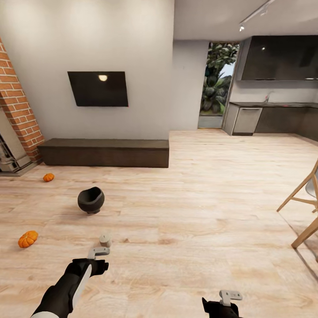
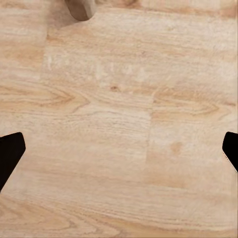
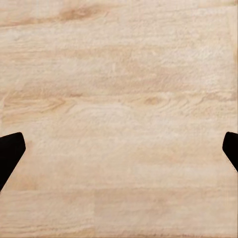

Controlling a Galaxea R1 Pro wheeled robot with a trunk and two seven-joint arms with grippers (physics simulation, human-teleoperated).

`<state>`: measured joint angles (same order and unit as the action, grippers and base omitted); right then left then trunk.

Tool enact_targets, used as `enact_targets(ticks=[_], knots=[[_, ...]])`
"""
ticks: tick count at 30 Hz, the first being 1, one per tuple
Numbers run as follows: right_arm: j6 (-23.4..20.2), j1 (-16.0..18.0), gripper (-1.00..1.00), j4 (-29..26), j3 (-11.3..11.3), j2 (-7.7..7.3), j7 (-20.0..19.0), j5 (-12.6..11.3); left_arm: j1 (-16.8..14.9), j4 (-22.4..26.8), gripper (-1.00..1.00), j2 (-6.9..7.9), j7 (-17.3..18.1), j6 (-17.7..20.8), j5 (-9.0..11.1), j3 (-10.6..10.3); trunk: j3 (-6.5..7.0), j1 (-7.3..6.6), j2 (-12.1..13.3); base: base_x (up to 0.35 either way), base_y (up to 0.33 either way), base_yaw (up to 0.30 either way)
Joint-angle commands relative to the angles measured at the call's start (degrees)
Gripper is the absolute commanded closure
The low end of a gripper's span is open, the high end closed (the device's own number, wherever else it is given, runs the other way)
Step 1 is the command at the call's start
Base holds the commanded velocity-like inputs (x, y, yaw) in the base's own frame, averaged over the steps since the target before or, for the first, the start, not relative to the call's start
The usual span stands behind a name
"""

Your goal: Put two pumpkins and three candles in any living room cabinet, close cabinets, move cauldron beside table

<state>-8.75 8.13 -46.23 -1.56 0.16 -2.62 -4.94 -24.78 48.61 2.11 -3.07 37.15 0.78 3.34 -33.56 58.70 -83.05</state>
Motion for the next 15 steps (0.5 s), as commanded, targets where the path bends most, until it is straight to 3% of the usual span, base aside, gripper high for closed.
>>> enact_targets(ticks=[1, 15], knots=[[-0.3, 0.03, -1.0, -0.06, -0.13, 0.02, -0.28, -0.51, -0.03, 0.08, -1.0, 0.0, -0.18, 0.29, 0.1, 0.0, -0.06, 0.03, -0.03, 0.317, -0.078, 0.003], [1.39, 0.0, -1.0, 0.0, -0.16, 0.06, -0.02, -0.48, -0.03, 0.08, -1.0, -0.01, -0.26, 0.25, 0.1, -0.06, -0.06, 0.03, -0.03, 0.318, -0.087, 0.0]])
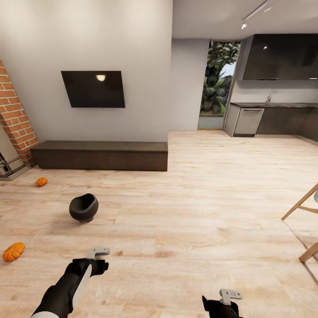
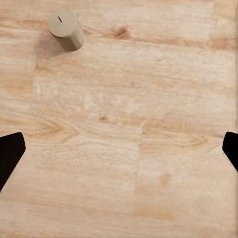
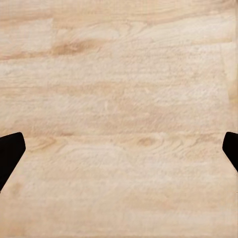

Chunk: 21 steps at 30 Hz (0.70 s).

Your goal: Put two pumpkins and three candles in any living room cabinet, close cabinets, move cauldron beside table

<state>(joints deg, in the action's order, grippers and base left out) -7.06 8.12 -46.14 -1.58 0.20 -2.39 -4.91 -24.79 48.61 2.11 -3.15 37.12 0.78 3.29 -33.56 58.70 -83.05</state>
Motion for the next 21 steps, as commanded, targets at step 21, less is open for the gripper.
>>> enact_targets(ticks=[21], knots=[[0.2, 0.03, -1.0, 0.4, -0.09, 0.06, 0.02, -0.37, -0.03, 0.08, -1.0, 0.0, -0.3, 0.24, 0.02, -0.21, -0.06, 0.03, -0.03, 0.318, -0.091, 0.0]])
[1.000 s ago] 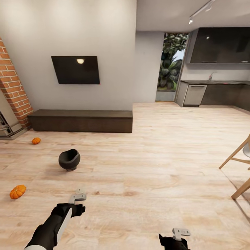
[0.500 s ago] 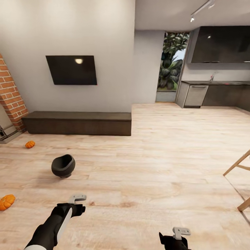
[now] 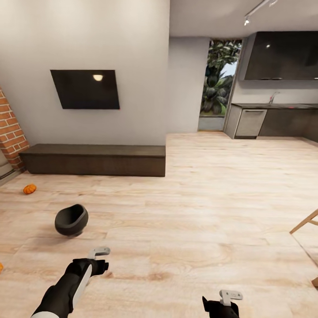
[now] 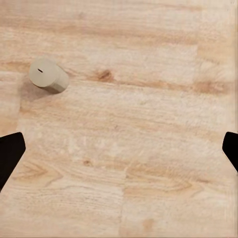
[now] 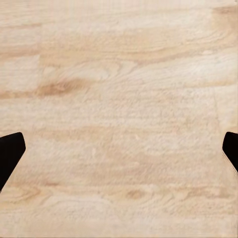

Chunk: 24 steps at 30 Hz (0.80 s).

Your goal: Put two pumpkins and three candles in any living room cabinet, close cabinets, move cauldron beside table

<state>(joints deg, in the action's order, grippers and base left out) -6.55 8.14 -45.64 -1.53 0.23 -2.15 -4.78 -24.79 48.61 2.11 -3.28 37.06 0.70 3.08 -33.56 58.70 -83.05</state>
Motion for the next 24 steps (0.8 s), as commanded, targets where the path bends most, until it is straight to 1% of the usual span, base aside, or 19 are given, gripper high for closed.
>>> enact_targets(ticks=[1, 5, 11, 24], knots=[[-0.3, 0.02, -1.0, -0.09, -0.14, 0.03, -0.22, -0.5, -0.03, 0.08, -1.0, 0.0, -0.17, 0.29, 0.1, 0.0, -0.06, 0.03, -0.03, 0.318, -0.091, 0.0], [-0.24, 0.01, -1.0, -0.04, -0.14, 0.02, -0.22, -0.42, 0.0, 0.08, -1.0, 0.0, -0.22, 0.29, 0.08, -0.02, -0.06, 0.03, -0.03, 0.318, -0.091, 0.003], [1.1, -0.01, -1.0, 0.02, -0.14, -0.01, -0.21, -0.41, 0.01, 0.08, -1.0, -0.02, -0.24, 0.29, -0.06, -0.08, -0.08, 0.03, -0.03, 0.318, -0.091, 0.055], [1.39, 0.01, -1.0, 0.03, -0.08, -0.05, -0.2, -0.41, 0.0, 0.05, -1.0, -0.08, -0.24, 0.21, -0.27, -0.15, -0.55, 0.03, -0.03, 0.318, -0.102, 0.103]])
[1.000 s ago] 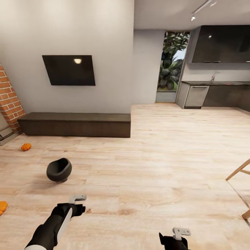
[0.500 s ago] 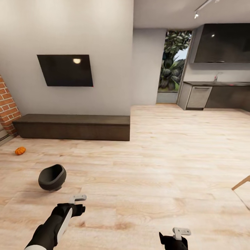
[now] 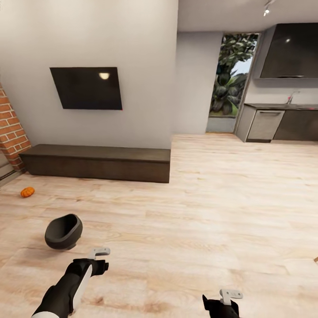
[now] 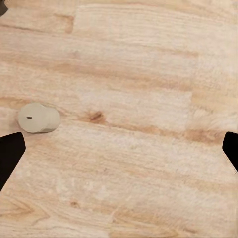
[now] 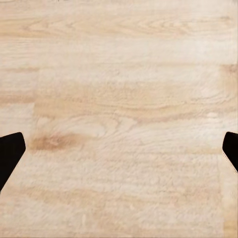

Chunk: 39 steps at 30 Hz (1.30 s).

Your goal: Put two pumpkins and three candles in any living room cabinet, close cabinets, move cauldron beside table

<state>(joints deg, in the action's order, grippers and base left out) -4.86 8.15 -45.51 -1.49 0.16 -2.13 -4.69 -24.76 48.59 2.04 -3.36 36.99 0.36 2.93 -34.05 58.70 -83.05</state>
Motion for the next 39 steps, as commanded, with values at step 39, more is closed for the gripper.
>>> enact_targets(ticks=[39], knots=[[0.11, 0.02, -1.0, -0.11, 0.08, 0.01, -0.25, -0.26, -0.03, 0.01, -1.0, -0.02, -0.16, 0.19, -0.1, -0.04, -0.53, 0.03, -0.03, 0.311, -0.141, 0.059]])
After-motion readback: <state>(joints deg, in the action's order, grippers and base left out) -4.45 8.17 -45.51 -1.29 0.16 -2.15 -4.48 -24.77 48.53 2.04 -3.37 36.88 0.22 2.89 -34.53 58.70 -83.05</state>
